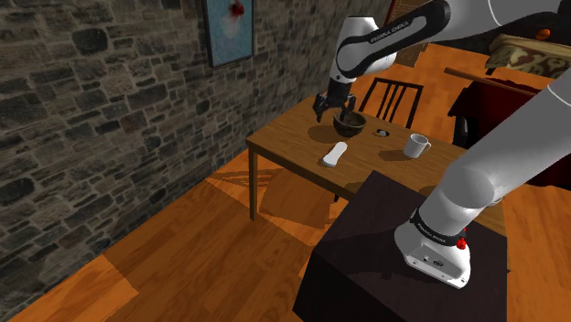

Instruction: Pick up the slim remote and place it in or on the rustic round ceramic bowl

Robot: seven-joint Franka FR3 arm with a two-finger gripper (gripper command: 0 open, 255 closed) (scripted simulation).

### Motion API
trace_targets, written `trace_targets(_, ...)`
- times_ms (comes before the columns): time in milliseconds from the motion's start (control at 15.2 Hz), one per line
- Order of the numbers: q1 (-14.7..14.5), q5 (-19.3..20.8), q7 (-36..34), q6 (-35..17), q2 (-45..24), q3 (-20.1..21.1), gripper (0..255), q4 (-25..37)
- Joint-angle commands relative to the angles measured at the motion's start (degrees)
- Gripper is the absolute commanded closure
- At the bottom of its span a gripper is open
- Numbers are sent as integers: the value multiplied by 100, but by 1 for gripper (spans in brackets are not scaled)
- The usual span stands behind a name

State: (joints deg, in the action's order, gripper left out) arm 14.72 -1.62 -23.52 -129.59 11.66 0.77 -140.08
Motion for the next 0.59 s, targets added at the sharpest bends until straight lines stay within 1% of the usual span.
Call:
trace_targets(0,111,12,-184,-335,-373,-69,0,38)
trace_targets(528,470,-77,-802,-1345,-1807,-396,0,432)
